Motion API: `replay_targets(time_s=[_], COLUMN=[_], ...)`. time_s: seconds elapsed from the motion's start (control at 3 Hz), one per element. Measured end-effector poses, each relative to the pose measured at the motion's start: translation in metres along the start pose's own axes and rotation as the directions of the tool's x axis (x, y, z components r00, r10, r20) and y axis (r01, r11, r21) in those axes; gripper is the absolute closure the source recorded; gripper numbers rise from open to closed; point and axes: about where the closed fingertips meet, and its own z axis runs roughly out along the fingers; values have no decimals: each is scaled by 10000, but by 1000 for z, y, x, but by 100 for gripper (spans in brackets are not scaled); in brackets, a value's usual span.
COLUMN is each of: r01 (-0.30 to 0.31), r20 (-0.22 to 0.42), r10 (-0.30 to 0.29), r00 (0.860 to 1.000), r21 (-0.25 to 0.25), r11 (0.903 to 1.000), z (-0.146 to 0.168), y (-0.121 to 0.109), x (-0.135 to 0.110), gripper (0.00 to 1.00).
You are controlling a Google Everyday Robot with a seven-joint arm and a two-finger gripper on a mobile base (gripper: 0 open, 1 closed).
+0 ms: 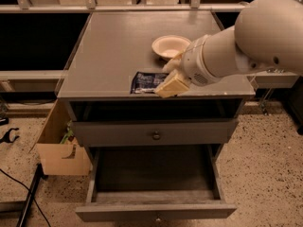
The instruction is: Pick rxbar blueberry from middle drawer and place on counter
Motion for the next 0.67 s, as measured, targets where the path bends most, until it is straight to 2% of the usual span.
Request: replay_targets(time_s=[0.67], r01=[29], r20=[133], r10=[-26], r00=[9999], r21=[-177], r11=[9998], z=[7], y=[-2], x=[-5], gripper=[100])
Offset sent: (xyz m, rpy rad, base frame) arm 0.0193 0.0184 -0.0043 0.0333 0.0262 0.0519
